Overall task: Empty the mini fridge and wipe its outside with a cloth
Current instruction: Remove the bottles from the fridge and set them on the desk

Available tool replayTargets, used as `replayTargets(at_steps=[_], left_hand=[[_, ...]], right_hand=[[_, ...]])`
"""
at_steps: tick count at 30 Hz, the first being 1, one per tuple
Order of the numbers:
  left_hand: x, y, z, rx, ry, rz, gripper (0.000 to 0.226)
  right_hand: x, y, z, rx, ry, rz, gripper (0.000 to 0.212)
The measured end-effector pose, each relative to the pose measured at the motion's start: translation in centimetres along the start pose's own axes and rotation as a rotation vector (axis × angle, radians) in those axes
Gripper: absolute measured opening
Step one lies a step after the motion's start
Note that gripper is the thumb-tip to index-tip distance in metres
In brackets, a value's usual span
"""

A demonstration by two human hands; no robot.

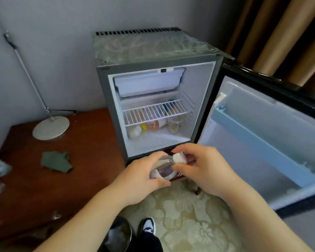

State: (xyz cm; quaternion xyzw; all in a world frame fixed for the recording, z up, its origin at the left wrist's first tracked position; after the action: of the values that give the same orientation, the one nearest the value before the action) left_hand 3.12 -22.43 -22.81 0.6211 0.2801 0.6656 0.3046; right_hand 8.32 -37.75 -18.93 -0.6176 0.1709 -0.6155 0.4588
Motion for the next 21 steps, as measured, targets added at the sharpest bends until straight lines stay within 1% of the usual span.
replayTargets(at_steps=[3,6,10,15,18,21], left_hand=[[1.9,-0.5,-5.4,0.112,0.032,-0.019,0.057],[5.2,-1.8,-10.2,0.187,0.129,0.000,0.059],[9.8,-4.2,-15.8,0.292,0.258,0.011,0.063],[14.7,-7.5,-22.2,0.348,0.351,-0.002,0.058],[18.0,-10.5,-26.1,0.388,0.398,-0.026,0.056],[22.3,-13.8,-29.9,0.413,0.430,-0.010,0.054]], right_hand=[[-2.0,-3.5,-2.6,0.076,-0.080,-0.018,0.028],[-5.1,-8.0,-4.0,0.194,-0.183,-0.040,0.025],[-9.6,-13.8,-5.6,0.331,-0.270,-0.055,0.022],[-16.2,-21.7,-7.4,0.555,-0.359,-0.115,0.017],[-21.2,-26.4,-8.7,0.622,-0.412,-0.121,0.013],[-26.4,-31.0,-9.8,0.679,-0.421,-0.131,0.015]])
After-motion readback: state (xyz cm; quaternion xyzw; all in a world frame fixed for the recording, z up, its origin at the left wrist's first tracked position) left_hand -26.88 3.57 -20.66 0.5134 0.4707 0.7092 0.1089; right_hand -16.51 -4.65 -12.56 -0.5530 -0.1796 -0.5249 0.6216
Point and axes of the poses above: each hand's wrist, its own z-axis towards the middle knuckle, its own x-axis out of the back of the hand, y = z × x, the point moved 8 cm from there along z, towards the middle knuckle, and after that the axes turned 12 degrees about y, right-handed, at the moved point
